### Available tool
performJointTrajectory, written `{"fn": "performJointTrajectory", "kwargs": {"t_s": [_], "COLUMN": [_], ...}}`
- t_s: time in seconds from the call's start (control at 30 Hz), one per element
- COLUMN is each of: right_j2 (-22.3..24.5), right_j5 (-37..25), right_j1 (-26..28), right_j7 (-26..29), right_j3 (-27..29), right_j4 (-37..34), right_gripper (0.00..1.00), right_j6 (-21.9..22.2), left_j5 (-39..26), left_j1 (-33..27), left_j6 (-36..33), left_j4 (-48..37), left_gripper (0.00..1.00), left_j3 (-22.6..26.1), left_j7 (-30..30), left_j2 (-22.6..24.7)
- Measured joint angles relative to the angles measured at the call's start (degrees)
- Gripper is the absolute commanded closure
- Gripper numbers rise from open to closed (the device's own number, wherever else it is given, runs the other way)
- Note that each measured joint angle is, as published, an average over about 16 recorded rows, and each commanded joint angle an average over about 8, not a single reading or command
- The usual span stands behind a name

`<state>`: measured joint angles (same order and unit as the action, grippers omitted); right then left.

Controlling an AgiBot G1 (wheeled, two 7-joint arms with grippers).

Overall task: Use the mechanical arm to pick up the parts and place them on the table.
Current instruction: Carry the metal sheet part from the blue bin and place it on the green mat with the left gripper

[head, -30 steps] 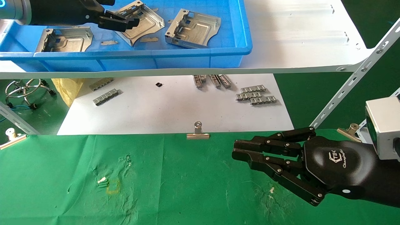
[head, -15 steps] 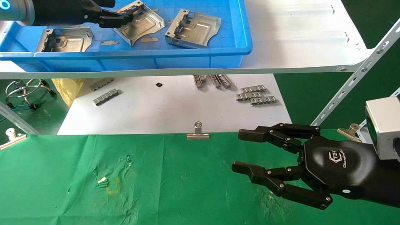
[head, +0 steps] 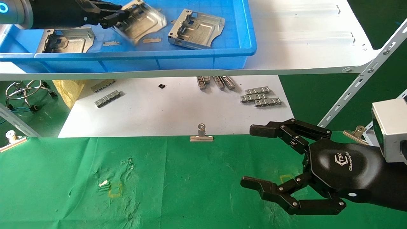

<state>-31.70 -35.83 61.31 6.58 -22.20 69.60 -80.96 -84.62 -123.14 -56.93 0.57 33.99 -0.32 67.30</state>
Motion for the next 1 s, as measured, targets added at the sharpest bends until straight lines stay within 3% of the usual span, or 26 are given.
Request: {"fn": "performJointTrajectory", "kwargs": {"t_s": [0.3,0.7,1.0], "right_j2": [0.0,0.0,0.0], "right_j5": [0.0,0.0,0.0], "right_j1": [0.0,0.0,0.0], "right_j7": [0.0,0.0,0.0], "right_j3": [0.0,0.0,0.0], "right_j4": [0.0,0.0,0.0], "right_gripper": [0.0,0.0,0.0], "right_j6": [0.0,0.0,0.0], "left_j5": [2.92,7.37,16.48], "left_j1": [-1.44,-1.63,5.72], "left_j6": [-7.61,-28.12,-35.26], "left_j4": [1.72,5.95,20.21], "left_gripper": [1.0,1.0,1.0], "left_j3": [-1.95,-3.98,-1.11], "left_j7": [2.73,10.46,14.75], "left_j2": [-2.38,-7.1,-14.11]}}
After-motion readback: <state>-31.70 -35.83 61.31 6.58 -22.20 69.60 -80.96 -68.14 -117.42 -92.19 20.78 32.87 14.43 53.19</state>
